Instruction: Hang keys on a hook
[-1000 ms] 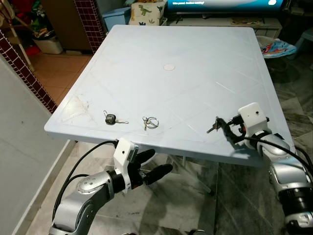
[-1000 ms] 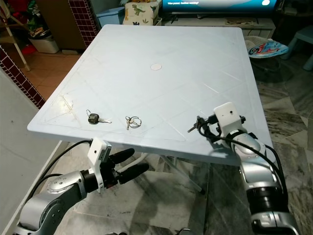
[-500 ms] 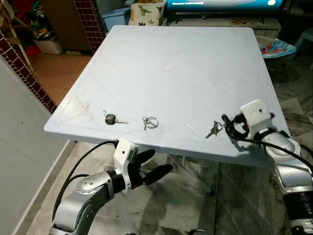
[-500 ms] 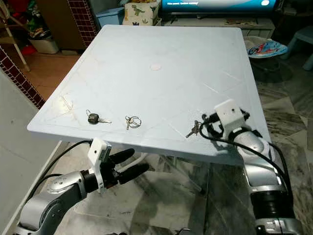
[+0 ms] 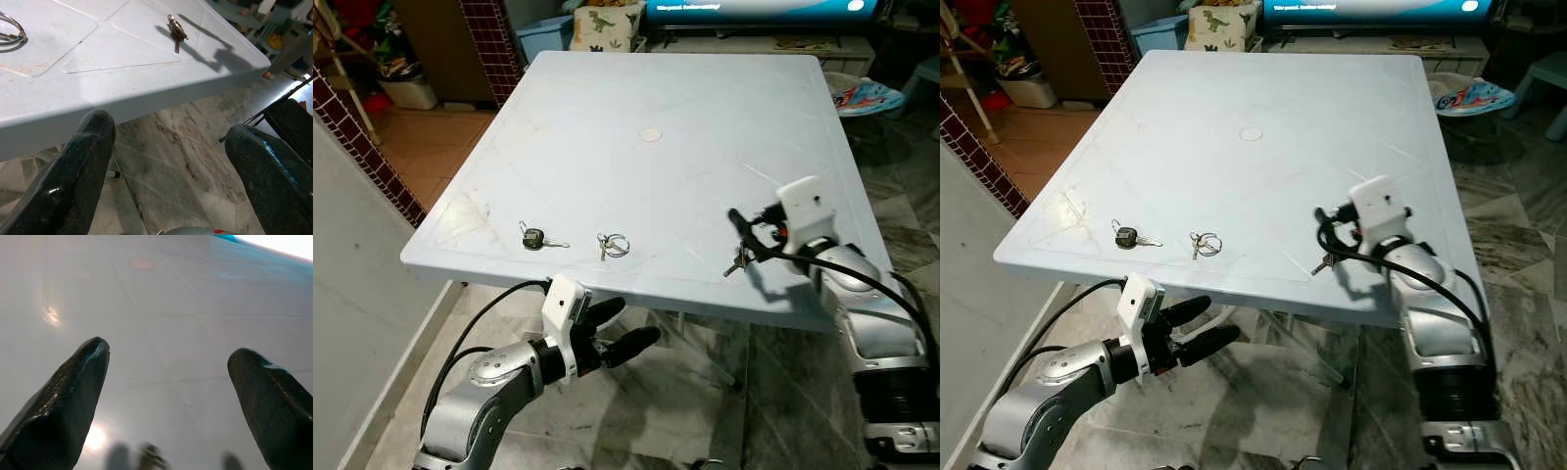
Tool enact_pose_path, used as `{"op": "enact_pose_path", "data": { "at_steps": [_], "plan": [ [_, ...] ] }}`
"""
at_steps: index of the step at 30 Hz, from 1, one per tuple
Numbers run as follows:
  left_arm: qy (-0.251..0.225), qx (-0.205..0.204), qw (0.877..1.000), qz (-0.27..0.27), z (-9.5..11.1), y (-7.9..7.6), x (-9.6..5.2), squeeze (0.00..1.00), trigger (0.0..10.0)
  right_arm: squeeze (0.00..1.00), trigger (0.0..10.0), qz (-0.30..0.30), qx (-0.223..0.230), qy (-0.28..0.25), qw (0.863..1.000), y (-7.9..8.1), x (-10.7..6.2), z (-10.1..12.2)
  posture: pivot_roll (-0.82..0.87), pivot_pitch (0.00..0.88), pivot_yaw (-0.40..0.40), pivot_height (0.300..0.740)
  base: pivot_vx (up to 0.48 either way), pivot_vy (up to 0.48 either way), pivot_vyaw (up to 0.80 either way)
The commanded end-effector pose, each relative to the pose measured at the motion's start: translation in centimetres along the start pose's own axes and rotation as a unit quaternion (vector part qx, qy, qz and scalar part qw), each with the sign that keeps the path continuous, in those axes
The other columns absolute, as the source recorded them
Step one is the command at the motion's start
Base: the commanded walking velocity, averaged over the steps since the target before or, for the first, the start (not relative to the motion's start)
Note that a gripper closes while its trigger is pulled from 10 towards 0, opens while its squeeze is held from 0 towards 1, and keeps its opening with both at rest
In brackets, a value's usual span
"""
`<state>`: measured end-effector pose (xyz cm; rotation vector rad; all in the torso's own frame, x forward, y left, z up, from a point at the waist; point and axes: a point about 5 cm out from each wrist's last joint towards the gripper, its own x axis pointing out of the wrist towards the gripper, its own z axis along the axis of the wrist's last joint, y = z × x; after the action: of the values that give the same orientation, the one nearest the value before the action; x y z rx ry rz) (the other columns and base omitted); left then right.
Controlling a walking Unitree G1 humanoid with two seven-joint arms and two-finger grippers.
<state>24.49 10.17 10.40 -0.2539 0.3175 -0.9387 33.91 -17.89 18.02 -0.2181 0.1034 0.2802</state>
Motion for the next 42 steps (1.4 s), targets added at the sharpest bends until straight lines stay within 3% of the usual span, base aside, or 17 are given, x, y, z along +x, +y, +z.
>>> {"op": "enact_pose_path", "data": {
  "at_steps": [1,4,8,9,10,18,21,22,28,29,31,34,36,40,42],
  "plan": [
    [0.009,-0.002,1.000,0.009,-0.2,0.4,-0.2,0.00,10.0,1.00,10.0,0.003,0.032,-0.010,0.999,1.0,0.1,1.1,-0.08,0.120,0.090,0.740,0.000,0.000,0.00],
    [0.011,-0.002,1.000,0.008,-0.3,0.3,-0.2,0.00,10.0,1.00,10.0,0.000,0.062,0.005,0.998,2.9,0.3,0.9,-0.08,0.120,0.089,0.740,0.000,0.000,0.00],
    [0.011,-0.002,1.000,0.007,-0.3,0.3,-0.1,0.00,10.0,0.97,10.0,-0.014,0.084,0.017,0.996,3.8,0.3,0.9,-0.08,0.121,0.087,0.740,0.000,0.000,0.00],
    [0.011,-0.003,1.000,0.006,-0.3,0.3,-0.1,0.00,10.0,0.00,10.0,-0.023,0.097,0.025,0.995,4.6,0.2,1.0,-0.08,0.121,0.087,0.740,0.000,0.000,0.00],
    [0.012,-0.004,1.000,0.004,-0.3,0.3,-0.1,0.00,10.0,0.00,10.0,-0.032,0.103,0.026,0.994,5.4,0.2,1.3,-0.08,0.119,0.087,0.740,0.000,0.000,0.00],
    [0.015,-0.007,1.000,-0.005,-0.4,0.2,0.3,0.00,10.0,0.00,10.0,-0.071,0.131,0.046,0.988,7.3,0.3,2.4,-0.09,0.113,0.082,0.740,0.000,0.000,0.00],
    [0.015,-0.007,1.000,-0.006,-0.4,0.2,0.3,0.00,10.0,0.00,10.0,-0.080,0.131,0.043,0.987,7.3,0.2,2.8,-0.09,0.111,0.080,0.740,0.000,0.000,0.00],
    [0.014,-0.008,1.000,-0.006,-0.4,0.2,0.4,0.00,10.0,0.00,10.0,-0.117,0.136,0.040,0.983,7.0,-0.1,2.9,-0.09,0.109,0.078,0.740,0.000,0.000,0.00],
    [0.012,-0.006,1.000,-0.007,-0.4,0.1,0.6,0.00,10.0,0.00,10.0,-0.197,0.117,0.055,0.972,6.0,-1.2,2.1,-0.10,0.104,0.084,0.740,0.000,0.000,0.00],
    [0.013,-0.005,1.000,-0.010,-0.5,0.0,0.7,0.00,10.0,0.00,10.0,-0.213,0.088,0.045,0.972,6.0,-1.8,2.0,-0.10,0.101,0.089,0.740,0.000,0.000,0.00],
    [0.014,-0.003,1.000,-0.014,-0.5,0.0,0.8,0.00,10.0,0.00,10.0,-0.219,0.073,0.039,0.972,6.1,-2.2,1.9,-0.10,0.101,0.089,0.740,0.000,0.000,0.00],
    [0.017,-0.002,1.000,-0.020,-0.6,0.0,1.0,0.00,10.0,0.00,10.0,-0.223,0.089,0.049,0.969,6.6,-2.7,1.4,-0.12,0.095,0.099,0.740,0.000,0.000,0.00],
    [0.020,-0.001,0.999,-0.025,-0.6,-0.1,1.1,0.00,10.0,0.00,10.0,-0.218,0.131,0.073,0.964,7.3,-3.0,0.8,-0.12,0.092,0.101,0.740,0.000,0.000,0.00],
    [0.020,-0.001,0.999,-0.025,-0.6,-0.1,1.2,0.00,10.0,0.00,10.0,-0.216,0.143,0.083,0.962,7.5,-3.1,0.6,-0.12,0.089,0.105,0.740,0.000,0.000,0.00],
    [0.021,0.000,0.999,-0.026,-0.6,0.0,1.2,0.00,10.0,0.00,10.0,-0.219,0.179,0.109,0.953,7.6,-3.1,0.0,-0.12,0.089,0.105,0.740,0.000,0.000,0.00]
  ]
}}
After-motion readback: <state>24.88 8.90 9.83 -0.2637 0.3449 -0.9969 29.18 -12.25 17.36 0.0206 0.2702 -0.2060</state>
